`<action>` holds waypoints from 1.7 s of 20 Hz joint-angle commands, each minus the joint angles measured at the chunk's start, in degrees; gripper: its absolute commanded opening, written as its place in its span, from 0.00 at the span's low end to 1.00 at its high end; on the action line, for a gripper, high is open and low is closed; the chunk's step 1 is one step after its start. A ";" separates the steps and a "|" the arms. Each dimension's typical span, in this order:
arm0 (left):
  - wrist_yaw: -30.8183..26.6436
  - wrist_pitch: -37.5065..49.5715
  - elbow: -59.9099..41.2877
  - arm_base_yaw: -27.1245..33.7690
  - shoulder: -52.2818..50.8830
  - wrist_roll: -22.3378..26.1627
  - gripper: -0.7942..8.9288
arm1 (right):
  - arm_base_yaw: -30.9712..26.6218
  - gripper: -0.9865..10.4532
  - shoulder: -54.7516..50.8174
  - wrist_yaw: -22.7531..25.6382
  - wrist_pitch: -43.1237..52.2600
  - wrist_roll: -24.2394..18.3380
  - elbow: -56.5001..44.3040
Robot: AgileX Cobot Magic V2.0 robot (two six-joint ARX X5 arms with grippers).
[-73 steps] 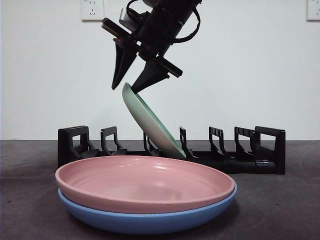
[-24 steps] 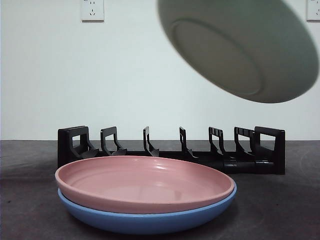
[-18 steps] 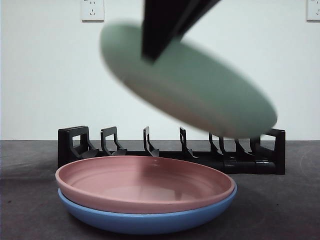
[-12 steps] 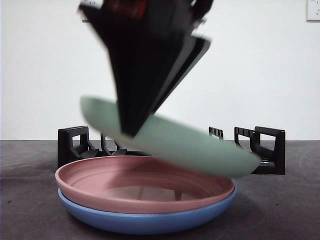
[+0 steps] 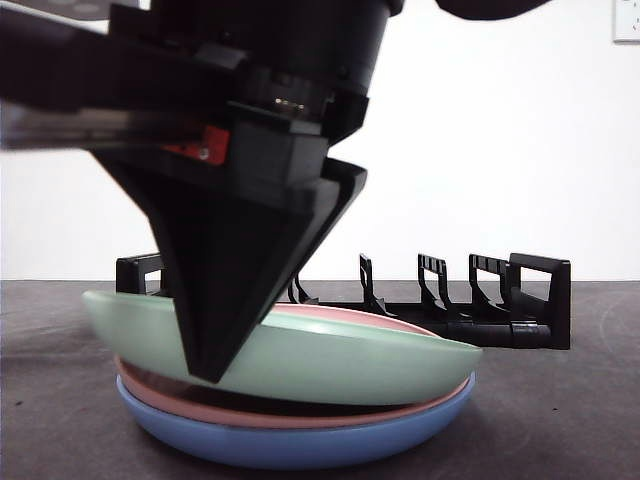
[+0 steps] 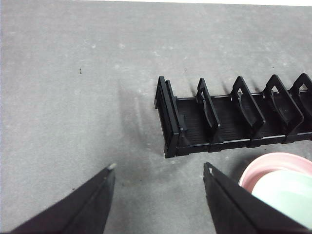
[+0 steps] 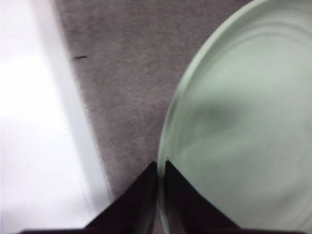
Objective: Place the plate
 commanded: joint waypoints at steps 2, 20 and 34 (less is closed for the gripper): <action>-0.20 0.92 0.87 0.00 0.26 -0.07 0.38 | 0.83 0.17 1.36 -0.57 0.33 0.24 0.48; -0.20 1.03 0.87 -0.02 0.26 -0.04 0.38 | -3.98 0.33 -12.33 -2.29 -1.66 -1.01 6.19; 0.70 9.22 0.85 -0.17 6.40 0.07 0.38 | -54.10 0.33 -25.83 -18.23 7.15 -5.92 5.16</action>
